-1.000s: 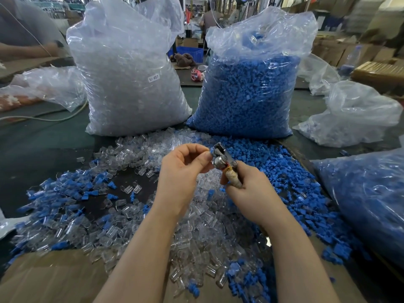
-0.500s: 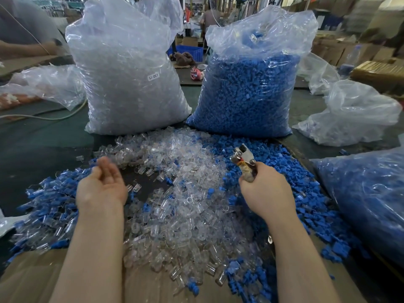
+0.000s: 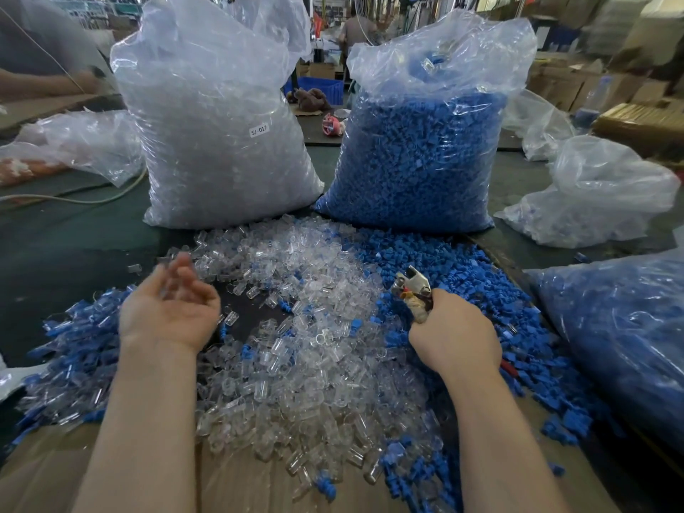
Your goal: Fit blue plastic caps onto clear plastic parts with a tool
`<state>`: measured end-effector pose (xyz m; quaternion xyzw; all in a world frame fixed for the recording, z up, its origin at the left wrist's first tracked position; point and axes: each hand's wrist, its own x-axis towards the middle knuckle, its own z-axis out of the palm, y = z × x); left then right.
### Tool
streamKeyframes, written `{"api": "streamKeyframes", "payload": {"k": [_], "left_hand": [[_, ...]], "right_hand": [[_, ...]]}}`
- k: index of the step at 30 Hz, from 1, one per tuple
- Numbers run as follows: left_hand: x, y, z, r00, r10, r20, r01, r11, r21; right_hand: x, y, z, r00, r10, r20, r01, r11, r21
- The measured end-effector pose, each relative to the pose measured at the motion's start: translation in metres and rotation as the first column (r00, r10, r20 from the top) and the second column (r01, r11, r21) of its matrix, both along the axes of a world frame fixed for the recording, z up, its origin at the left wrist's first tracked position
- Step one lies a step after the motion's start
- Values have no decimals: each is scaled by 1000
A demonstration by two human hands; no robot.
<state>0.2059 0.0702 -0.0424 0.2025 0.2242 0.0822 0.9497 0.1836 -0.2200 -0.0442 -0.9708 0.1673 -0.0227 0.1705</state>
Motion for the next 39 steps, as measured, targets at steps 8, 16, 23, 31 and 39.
{"api": "streamKeyframes", "payload": {"k": [8,16,23,31,39], "left_hand": [[-8,-66,10,924,-188,-333,346,42,937],[-8,-79,6,881,-123,-457,400,-323,858],[-10,-76,11,926,-237,-293,284,-72,956],[-12,-90,20,873,-458,-169,304,238,923],[-14,-112,21,917,-387,-96,238,340,910]], "right_hand": [[-1,0,1,998,0,-55,-2,999,-46],[0,0,2,1000,-13,-27,13,1000,1],[3,0,1,994,-29,101,17,994,110],[3,3,4,934,-5,357,-209,803,558],[-2,8,8,869,34,494,-397,643,655]]}}
